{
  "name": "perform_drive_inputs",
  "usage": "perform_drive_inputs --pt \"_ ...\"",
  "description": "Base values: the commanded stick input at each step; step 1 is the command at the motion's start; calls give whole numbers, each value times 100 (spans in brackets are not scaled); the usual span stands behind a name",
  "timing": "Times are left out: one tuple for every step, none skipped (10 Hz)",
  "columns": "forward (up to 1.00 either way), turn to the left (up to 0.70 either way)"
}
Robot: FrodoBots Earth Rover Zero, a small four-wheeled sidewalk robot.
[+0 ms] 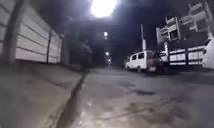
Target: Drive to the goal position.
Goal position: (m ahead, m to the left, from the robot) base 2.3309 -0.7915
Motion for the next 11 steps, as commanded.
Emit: perform_drive_inputs --pt "50 0" --pt "50 0" --pt "50 0" --pt "50 0" --pt "50 0" --pt "50 0" --pt "50 0" --pt "50 0" --pt "50 0" --pt "50 0" --pt "50 0"
